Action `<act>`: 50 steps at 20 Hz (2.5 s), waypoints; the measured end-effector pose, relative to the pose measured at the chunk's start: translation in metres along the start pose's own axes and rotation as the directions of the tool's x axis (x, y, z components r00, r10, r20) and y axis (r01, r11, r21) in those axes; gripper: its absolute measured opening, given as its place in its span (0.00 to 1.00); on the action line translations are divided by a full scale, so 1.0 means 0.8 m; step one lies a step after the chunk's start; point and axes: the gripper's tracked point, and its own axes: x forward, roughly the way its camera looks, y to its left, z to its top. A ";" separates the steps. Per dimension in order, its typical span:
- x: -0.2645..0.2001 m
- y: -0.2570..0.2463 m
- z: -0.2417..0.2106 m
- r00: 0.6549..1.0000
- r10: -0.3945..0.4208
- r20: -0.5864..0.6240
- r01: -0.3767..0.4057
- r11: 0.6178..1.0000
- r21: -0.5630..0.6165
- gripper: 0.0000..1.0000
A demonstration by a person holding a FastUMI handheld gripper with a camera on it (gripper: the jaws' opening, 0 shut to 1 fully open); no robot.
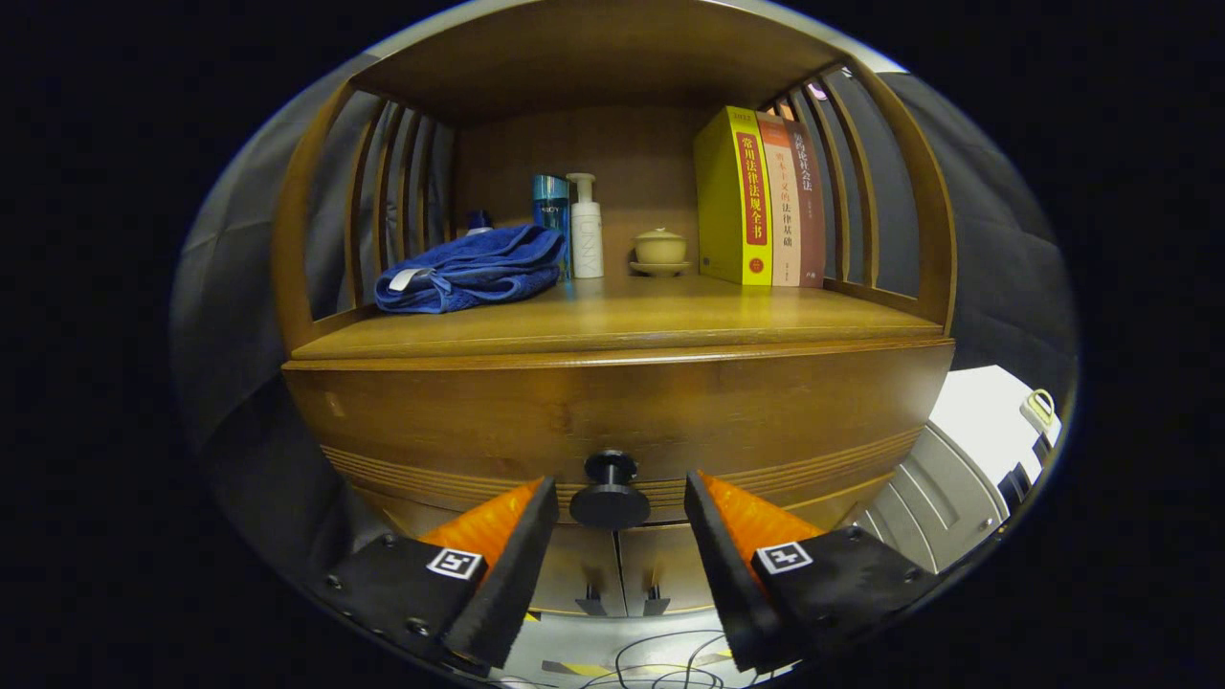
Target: Pull open the drawer, take out the items inside it, and place them on the countertop above the cabinet.
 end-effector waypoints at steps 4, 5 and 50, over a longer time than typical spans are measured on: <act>0.010 0.005 -0.010 1.000 0.000 -0.013 0.000 1.000 -0.007 0.59; 0.009 0.005 -0.011 1.000 -0.005 -0.012 0.005 1.000 -0.008 0.56; -0.222 0.006 -0.136 0.991 0.043 -0.129 -0.023 0.988 0.151 0.61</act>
